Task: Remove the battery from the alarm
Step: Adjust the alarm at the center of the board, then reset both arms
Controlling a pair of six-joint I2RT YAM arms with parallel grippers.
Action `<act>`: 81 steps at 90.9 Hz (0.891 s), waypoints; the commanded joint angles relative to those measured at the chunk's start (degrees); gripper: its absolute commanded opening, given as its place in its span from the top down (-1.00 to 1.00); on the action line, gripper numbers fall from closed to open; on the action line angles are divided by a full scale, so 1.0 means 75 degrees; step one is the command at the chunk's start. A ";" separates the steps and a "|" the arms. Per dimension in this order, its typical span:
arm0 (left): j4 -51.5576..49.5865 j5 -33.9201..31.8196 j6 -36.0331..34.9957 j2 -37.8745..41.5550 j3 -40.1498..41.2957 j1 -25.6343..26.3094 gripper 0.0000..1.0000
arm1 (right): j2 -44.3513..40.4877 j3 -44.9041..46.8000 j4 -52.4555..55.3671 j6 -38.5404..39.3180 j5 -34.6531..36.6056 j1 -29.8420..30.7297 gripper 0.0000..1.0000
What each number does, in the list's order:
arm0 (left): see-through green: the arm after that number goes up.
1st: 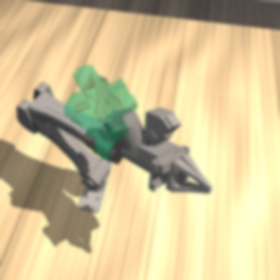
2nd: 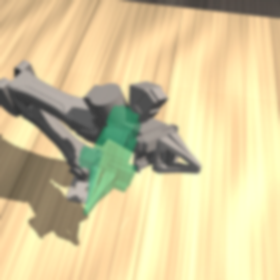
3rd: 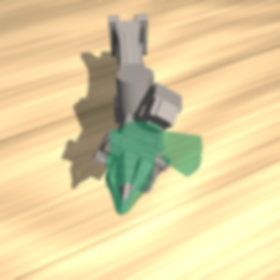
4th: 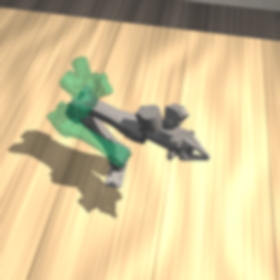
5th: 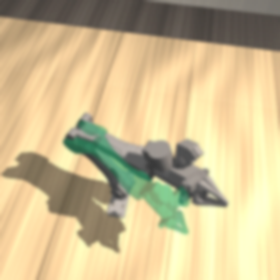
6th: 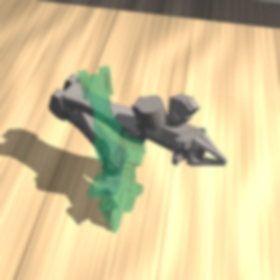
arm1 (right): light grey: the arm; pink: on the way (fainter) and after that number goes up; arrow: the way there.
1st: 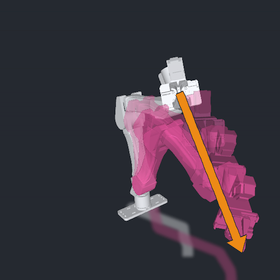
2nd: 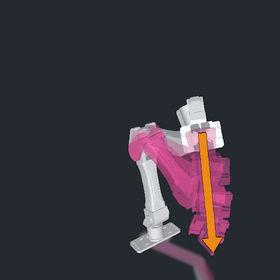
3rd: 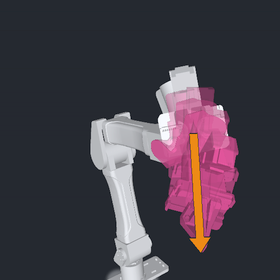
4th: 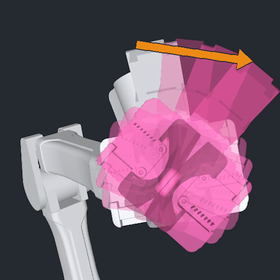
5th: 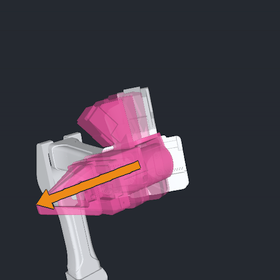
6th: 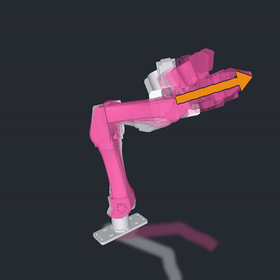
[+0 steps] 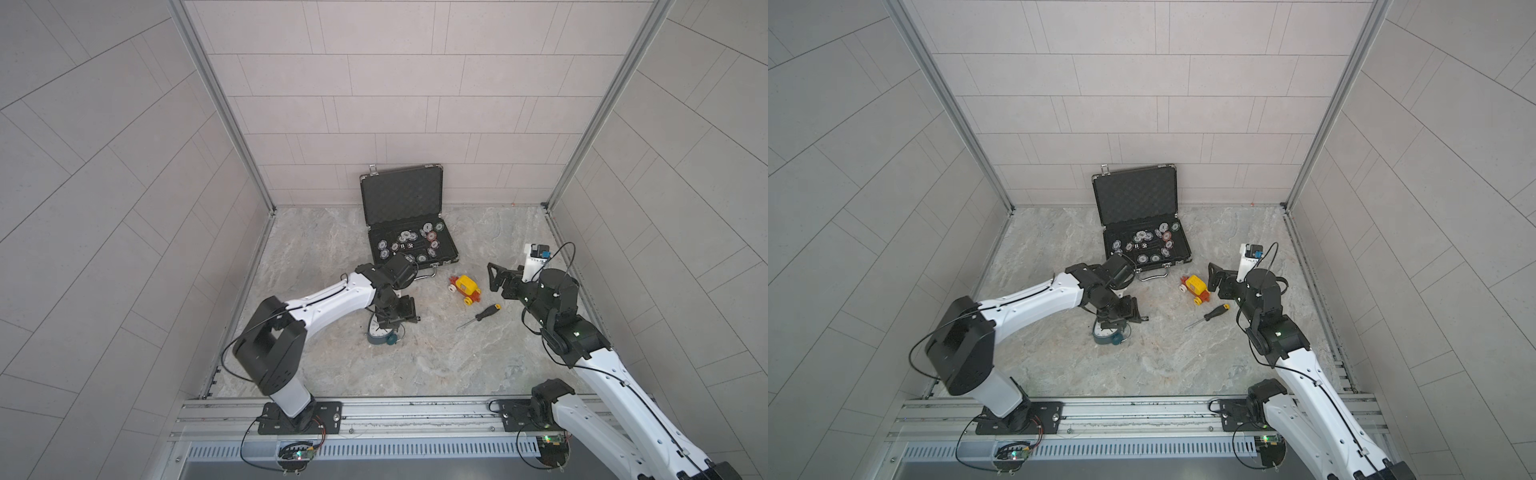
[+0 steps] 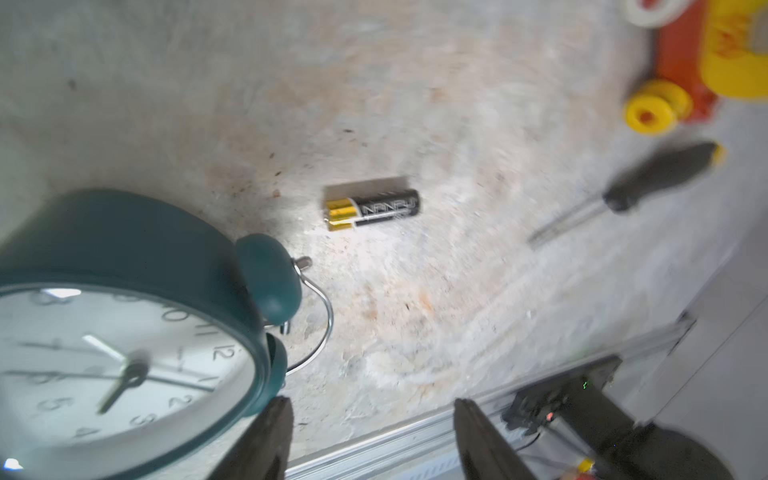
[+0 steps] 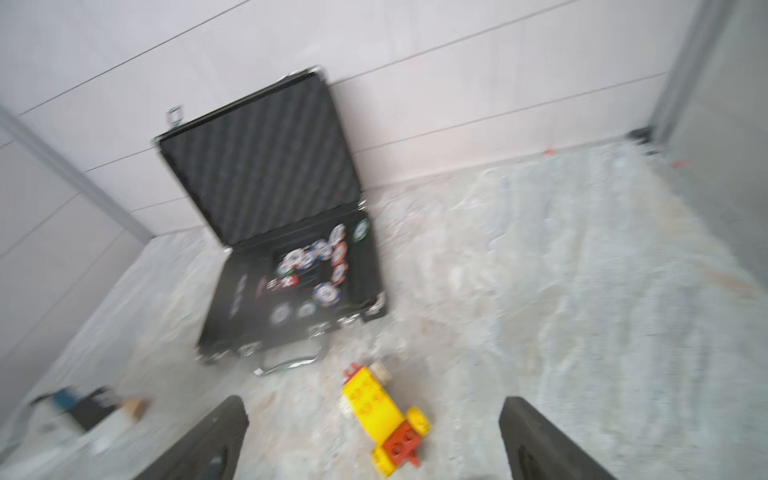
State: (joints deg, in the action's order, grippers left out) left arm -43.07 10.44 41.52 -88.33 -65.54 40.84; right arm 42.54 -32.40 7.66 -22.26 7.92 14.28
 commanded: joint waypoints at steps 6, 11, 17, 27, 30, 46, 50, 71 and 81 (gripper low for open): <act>0.0481 -0.1134 -0.2079 0.2030 0.0552 -0.0758 -0.99 | 0.1155 0.0809 -0.2212 0.0641 0.1823 -0.1118 -1.00; 0.0939 -0.1549 -0.2648 0.2548 0.0864 -0.1153 -1.00 | 0.1966 0.0793 -0.2556 0.0944 0.2096 -0.1373 -1.00; 0.1664 -0.2068 -0.3161 0.2970 0.1397 -0.1771 -1.00 | 0.2862 0.1069 -0.3550 0.1190 0.2007 -0.1655 -1.00; 0.2626 -0.3152 -0.3353 0.2794 0.2176 -0.2749 -1.00 | 0.4442 0.1794 -0.6899 0.1964 0.1145 -0.1753 -1.00; 0.2835 -0.3279 -0.3451 0.2622 0.2306 -0.2984 -1.00 | 0.4778 0.1728 -0.7031 0.2222 0.0401 -0.1799 -1.00; 0.3922 -0.3692 -0.3958 0.1528 0.2679 -0.3875 -1.00 | 0.6137 0.1410 -0.7914 0.2204 -0.0066 -0.1920 -1.00; 0.4149 -0.3672 -0.3969 0.1285 0.2707 -0.4190 -1.00 | 0.6296 0.1545 -0.8267 0.2193 -0.0027 -0.1913 -1.00; 0.6802 -0.3675 -0.4625 0.0347 0.3478 -0.5044 -1.00 | 0.6000 0.1325 -0.7375 0.2296 -0.0220 -0.1910 -1.00; 1.0375 -0.2329 -0.5456 0.0279 0.4821 -0.5174 -1.00 | 0.6104 0.1397 -0.7657 0.2289 -0.0215 -0.1910 -1.00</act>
State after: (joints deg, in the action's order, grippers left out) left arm 8.08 -15.11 7.79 -85.03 -36.67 2.57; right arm 89.01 -21.71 -48.40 -5.85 7.09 0.08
